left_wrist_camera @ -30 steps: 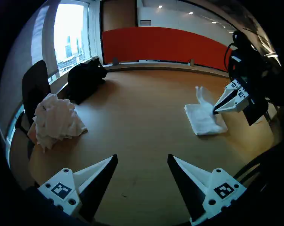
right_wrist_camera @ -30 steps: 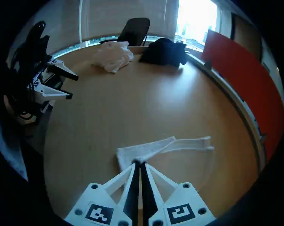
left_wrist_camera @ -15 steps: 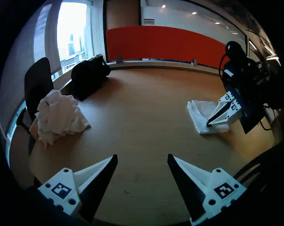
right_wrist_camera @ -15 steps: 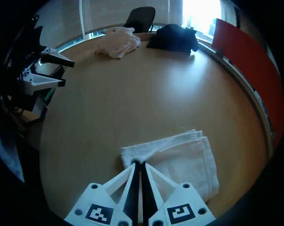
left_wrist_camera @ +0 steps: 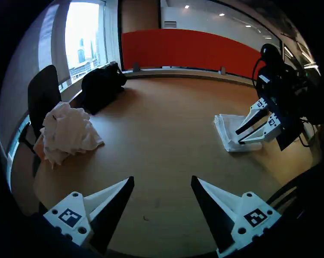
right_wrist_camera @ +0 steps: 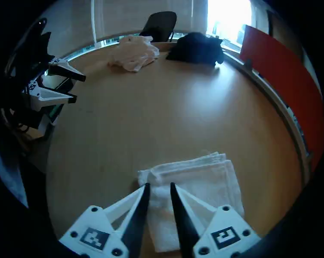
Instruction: Fold towel
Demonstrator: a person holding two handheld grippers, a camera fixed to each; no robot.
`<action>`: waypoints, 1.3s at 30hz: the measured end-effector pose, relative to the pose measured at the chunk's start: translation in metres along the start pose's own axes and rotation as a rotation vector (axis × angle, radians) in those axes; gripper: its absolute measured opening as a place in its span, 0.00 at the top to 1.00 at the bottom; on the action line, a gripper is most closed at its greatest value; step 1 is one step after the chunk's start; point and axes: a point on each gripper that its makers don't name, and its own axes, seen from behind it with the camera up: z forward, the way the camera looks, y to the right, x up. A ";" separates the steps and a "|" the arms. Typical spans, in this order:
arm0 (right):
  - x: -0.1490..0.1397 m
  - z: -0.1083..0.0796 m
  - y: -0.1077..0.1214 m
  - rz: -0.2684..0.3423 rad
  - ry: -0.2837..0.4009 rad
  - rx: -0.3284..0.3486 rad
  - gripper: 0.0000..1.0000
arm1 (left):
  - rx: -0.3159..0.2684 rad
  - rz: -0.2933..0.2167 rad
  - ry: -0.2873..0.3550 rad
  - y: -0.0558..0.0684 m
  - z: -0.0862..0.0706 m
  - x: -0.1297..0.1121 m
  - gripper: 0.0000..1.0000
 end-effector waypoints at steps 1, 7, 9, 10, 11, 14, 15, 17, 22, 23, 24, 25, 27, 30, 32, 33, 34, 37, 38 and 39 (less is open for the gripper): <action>0.000 -0.001 0.000 0.005 0.001 -0.003 0.44 | 0.000 0.001 0.001 0.000 0.000 0.000 0.02; -0.004 -0.007 0.002 0.036 0.011 -0.024 0.29 | -0.005 0.007 0.005 0.000 0.000 0.002 0.02; -0.006 -0.009 0.002 0.046 0.014 -0.030 0.29 | -0.006 0.007 0.005 0.000 0.000 0.002 0.01; -0.007 -0.010 0.002 0.049 0.013 -0.034 0.29 | -0.008 0.007 0.006 0.000 0.000 0.002 0.02; -0.009 -0.012 0.002 0.053 0.012 -0.038 0.29 | -0.009 0.008 0.006 0.000 0.000 0.003 0.02; -0.015 -0.015 0.003 0.063 0.006 -0.051 0.29 | -0.012 0.010 0.007 0.001 0.001 0.003 0.02; -0.018 -0.016 0.003 0.066 0.003 -0.055 0.29 | -0.012 0.011 0.007 0.001 0.001 0.003 0.02; -0.022 -0.019 0.003 0.073 -0.001 -0.061 0.29 | -0.014 0.013 0.008 0.001 0.002 0.003 0.01; -0.035 -0.026 0.002 0.095 -0.008 -0.077 0.29 | -0.016 0.017 0.011 0.002 0.002 0.004 0.01; -0.037 -0.028 0.002 0.099 -0.009 -0.080 0.29 | -0.016 0.017 0.010 0.002 0.002 0.004 0.01; -0.039 -0.029 0.002 0.103 -0.010 -0.084 0.29 | -0.016 0.017 0.009 0.002 0.002 0.004 0.02; -0.042 -0.031 0.002 0.107 -0.012 -0.087 0.29 | -0.017 0.018 0.009 0.002 0.002 0.004 0.02; -0.047 -0.034 0.003 0.115 -0.016 -0.093 0.29 | -0.017 0.021 0.008 0.002 0.002 0.003 0.02; -0.055 -0.039 0.003 0.126 -0.022 -0.103 0.29 | -0.018 0.026 0.008 0.003 0.001 0.003 0.02; -0.060 -0.042 0.003 0.134 -0.027 -0.109 0.29 | -0.019 0.028 0.008 0.003 0.001 0.003 0.01; -0.063 -0.044 0.003 0.138 -0.029 -0.113 0.29 | -0.019 0.028 0.008 0.003 0.001 0.003 0.01; -0.065 -0.045 0.003 0.142 -0.031 -0.115 0.29 | -0.019 0.029 0.008 0.003 0.001 0.003 0.02; -0.072 -0.049 0.002 0.153 -0.038 -0.120 0.29 | -0.019 0.029 0.008 0.003 0.001 0.004 0.02; -0.074 -0.050 0.002 0.156 -0.040 -0.122 0.29 | -0.019 0.029 0.008 0.003 0.001 0.004 0.02; -0.076 -0.051 0.001 0.159 -0.043 -0.124 0.29 | -0.018 0.029 0.009 0.002 0.001 0.004 0.02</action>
